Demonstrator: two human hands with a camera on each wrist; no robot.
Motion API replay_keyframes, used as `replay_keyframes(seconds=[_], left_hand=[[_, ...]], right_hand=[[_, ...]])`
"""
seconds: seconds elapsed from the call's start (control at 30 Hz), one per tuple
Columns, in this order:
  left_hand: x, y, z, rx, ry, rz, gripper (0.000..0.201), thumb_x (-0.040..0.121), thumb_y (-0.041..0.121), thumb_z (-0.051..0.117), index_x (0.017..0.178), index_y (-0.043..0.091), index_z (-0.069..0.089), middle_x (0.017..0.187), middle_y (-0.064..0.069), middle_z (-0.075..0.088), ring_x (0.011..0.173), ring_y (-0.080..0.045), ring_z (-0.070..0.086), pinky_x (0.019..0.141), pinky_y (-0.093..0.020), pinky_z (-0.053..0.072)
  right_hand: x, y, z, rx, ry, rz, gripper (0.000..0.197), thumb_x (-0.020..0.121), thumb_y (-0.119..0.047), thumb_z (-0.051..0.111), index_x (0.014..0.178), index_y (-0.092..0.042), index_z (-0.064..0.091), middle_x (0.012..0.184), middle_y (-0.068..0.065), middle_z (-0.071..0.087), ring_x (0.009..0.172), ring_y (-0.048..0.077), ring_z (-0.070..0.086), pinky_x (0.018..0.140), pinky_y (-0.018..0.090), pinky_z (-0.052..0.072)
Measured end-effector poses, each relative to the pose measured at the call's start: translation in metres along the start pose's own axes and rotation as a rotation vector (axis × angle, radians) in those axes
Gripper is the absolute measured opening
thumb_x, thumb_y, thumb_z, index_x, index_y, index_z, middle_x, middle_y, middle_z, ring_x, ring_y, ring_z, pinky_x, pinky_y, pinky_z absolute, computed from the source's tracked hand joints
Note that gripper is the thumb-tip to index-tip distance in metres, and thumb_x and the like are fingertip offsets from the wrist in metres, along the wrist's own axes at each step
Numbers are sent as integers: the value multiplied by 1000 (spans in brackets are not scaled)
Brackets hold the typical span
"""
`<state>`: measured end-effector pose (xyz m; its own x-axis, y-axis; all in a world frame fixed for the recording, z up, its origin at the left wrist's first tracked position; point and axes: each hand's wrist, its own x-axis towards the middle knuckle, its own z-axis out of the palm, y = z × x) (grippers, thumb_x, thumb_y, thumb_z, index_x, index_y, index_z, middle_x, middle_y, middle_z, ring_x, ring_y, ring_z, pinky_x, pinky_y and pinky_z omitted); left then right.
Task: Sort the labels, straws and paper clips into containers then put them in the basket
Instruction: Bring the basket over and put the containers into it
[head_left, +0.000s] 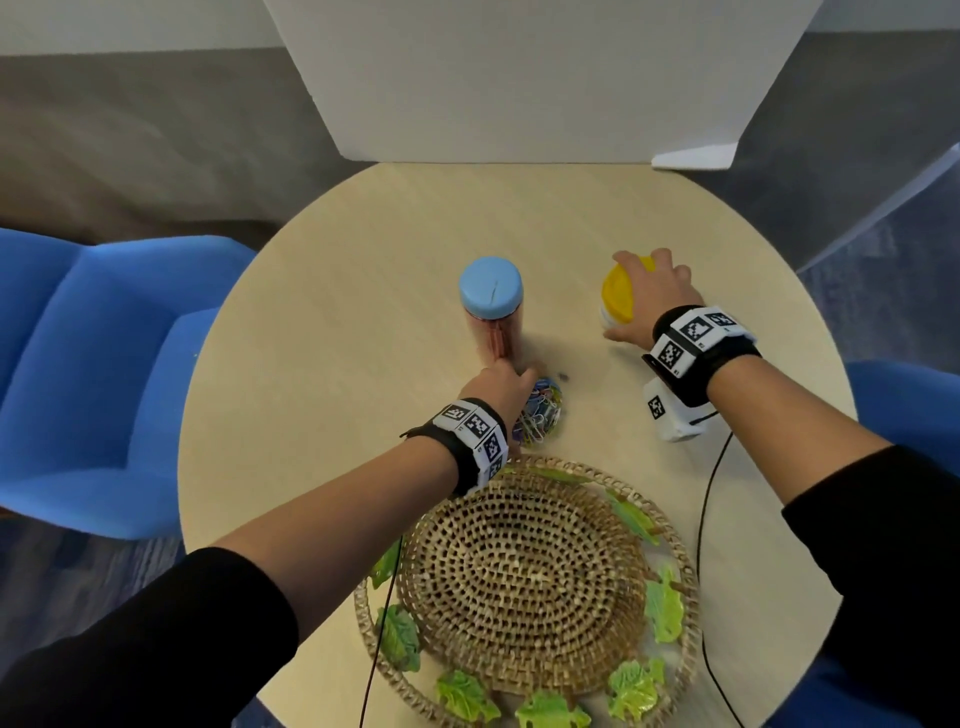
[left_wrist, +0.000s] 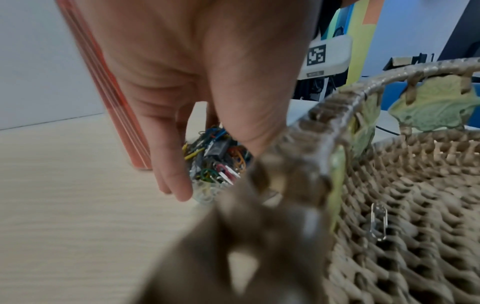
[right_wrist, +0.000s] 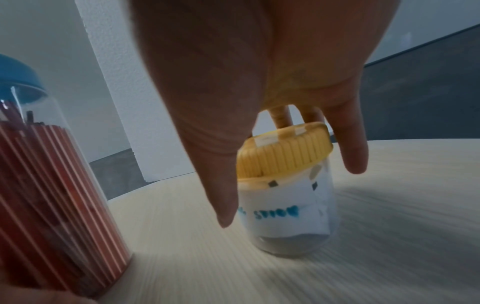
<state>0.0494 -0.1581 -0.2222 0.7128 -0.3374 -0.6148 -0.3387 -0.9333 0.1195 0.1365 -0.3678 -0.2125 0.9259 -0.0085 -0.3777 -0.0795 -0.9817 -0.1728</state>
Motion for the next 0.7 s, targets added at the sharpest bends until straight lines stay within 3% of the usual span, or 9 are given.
replay_keyframes(seconds=[0.1,0.33,0.57,0.7], left_hand=[[2,2,0,21,-4,-5,94,67,25,89,140,10,31,119,-21,48,101,-36,60,78,-41,52],[-2,-1,-6,28,-18,16,92,65,25,90,138,11,35,117,-18,54,100,-36,61,82,-43,55],[-16,-8,-21,-97,98,2,98,54,42,92,134,13,42,120,-11,61,104,-31,62,88,-42,54],[-31,-7,-35,-166,159,-10,106,56,41,92,143,15,37,129,-10,59,113,-30,60,94,-41,53]], right_hand=[[-2,3,3,16,22,-4,87,73,-35,83,143,-35,32,142,13,28,127,42,36,88,50,48],[-11,11,5,17,27,-16,81,75,-38,80,142,-35,34,140,12,31,126,40,38,88,48,48],[-27,19,-4,-14,-24,-34,86,70,-39,83,142,-35,35,136,10,35,122,39,42,88,48,49],[-43,24,-11,-20,-18,-38,88,67,-38,84,141,-36,36,134,10,38,119,38,44,88,48,51]])
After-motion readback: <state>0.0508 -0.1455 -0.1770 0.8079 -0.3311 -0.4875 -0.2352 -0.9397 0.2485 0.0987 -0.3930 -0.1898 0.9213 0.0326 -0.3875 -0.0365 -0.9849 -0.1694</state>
